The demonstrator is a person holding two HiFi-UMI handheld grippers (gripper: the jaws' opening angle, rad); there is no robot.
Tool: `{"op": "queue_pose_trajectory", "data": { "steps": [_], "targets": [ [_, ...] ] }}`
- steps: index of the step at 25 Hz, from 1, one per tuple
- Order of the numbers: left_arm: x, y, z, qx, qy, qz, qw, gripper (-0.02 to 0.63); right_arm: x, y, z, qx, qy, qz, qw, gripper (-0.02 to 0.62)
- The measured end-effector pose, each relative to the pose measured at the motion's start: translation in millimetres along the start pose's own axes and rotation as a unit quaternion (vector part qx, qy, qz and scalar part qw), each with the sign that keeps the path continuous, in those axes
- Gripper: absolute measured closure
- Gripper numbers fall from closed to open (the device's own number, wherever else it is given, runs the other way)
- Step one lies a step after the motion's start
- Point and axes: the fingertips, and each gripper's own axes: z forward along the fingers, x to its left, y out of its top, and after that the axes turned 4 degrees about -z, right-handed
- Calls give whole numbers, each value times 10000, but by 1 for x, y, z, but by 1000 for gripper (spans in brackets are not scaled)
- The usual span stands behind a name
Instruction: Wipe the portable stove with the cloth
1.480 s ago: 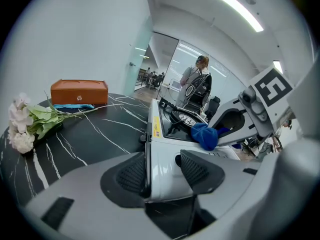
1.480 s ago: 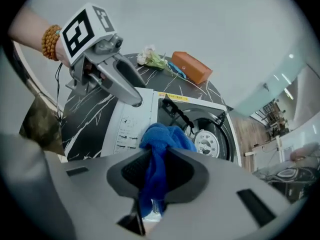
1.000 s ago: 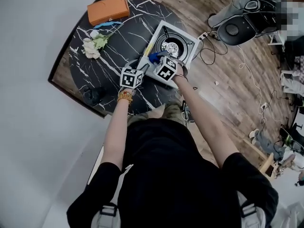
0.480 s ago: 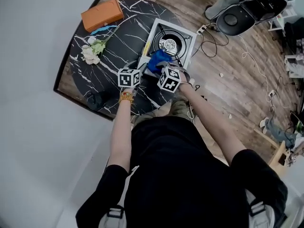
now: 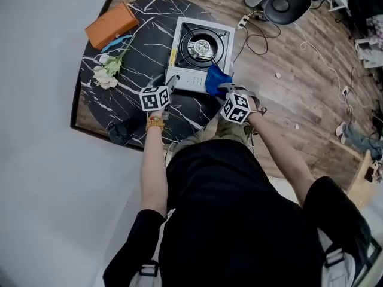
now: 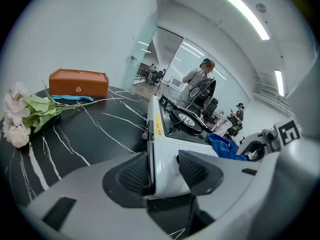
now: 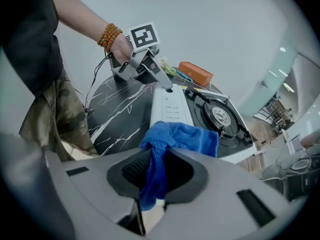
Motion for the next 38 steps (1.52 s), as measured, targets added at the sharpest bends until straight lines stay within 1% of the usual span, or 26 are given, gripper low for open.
{"op": "queue_pose_trajectory", "data": {
  "steps": [3, 5, 7, 9, 12, 13, 14, 15, 16, 18, 20, 21, 22, 23, 24, 25, 26, 27, 28, 30, 31, 33, 34, 35, 36, 38],
  "targets": [
    [-1, 1, 0, -33, -20, -26, 10000, 405, 5, -15, -7, 127, -90, 35, 9999, 535],
    [-1, 2, 0, -41, -40, -56, 10000, 407, 8, -10, -3, 209, -187, -255, 9993, 535],
    [0, 1, 0, -39, -52, -87, 9999, 410, 14, 8, 8, 145, -188, -551, 9982, 535],
    [1, 1, 0, -33, -48, -115, 9999, 410, 27, 35, 27, 64, -9, -777, 9970, 535],
    [1, 1, 0, -7, -30, -140, 9999, 410, 56, 68, 67, 314, 424, -1474, 9877, 535],
    [0, 1, 0, 4, -24, -144, 9999, 410, 64, 78, 79, 360, 479, -1655, 9844, 535],
    [-1, 0, -1, 23, -17, -128, 9999, 410, 69, 86, 86, 339, 496, -1687, 9838, 535],
    [-2, 0, -1, 53, -12, -77, 10000, 408, 71, 95, 89, 243, 510, -1557, 9862, 535],
    [-4, -1, -1, 86, -5, 11, 10000, 407, 71, 103, 87, 63, 546, -1315, 9898, 535],
    [-6, 2, -9, 27, 16, 159, 9999, 402, 65, 124, 69, -517, 701, -797, 9930, 535],
    [-10, 11, -32, -333, -71, 133, 9993, 402, 54, 144, 40, -1282, 814, -390, 9876, 534],
    [-18, 16, -47, -578, -294, 154, 9978, 402, 46, 150, 22, -1677, 802, -231, 9823, 534],
    [-34, 21, -64, -828, -693, 271, 9938, 402, 37, 154, 3, -2044, 748, -124, 9760, 534],
    [-55, 25, -82, -1055, -1226, 483, 9856, 400, 30, 154, -16, -2358, 681, -80, 9694, 534],
    [-78, 26, -101, -1234, -1774, 744, 9735, 397, 25, 153, -34, -2615, 625, -98, 9631, 534],
    [-99, 25, -115, -1351, -2217, 978, 9607, 397, 22, 151, -50, -2815, 588, -177, 9576, 534],
    [-115, 22, -125, -1398, -2512, 1126, 9511, 394, 22, 148, -64, -2956, 558, -322, 9531, 534],
    [-126, 17, -129, -1375, -2698, 1189, 9456, 377, 23, 145, -75, -3036, 515, -530, 9499, 532],
    [-135, 13, -130, -1297, -2848, 1199, 9422, 363, 26, 143, -82, -3060, 444, -779, 9478, 532],
    [-151, 5, -129, -1074, -3226, 1103, 9339, 354, 30, 139, -89, -3042, 233, -1194, 9448, 529],
    [-160, 3, -129, -970, -3473, 996, 9274, 354, 30, 138, -91, -3047, 93, -1289, 9436, 528],
    [-178, -4, -128, -719, -4000, 763, 9105, 354, 28, 139, -92, -3062, -262, -1378, 9416, 526],
    [-188, -8, -126, -584, -4200, 700, 9029, 350, 27, 142, -92, -3047, -429, -1422, 9408, 526],
    [-194, -10, -123, -504, -4290, 676, 8993, 302, 26, 146, -93, -3012, -553, -1449, 9409, 528],
    [-196, -10, -120, -492, -4283, 659, 8999, 299, 25, 150, -95, -2970, -640, -1449, 9416, 526],
    [-192, -8, -114, -486, -4207, 580, 9040, 348, 24, 153, -96, -2907, -754, -1500, 9420, 525]
  ]
}}
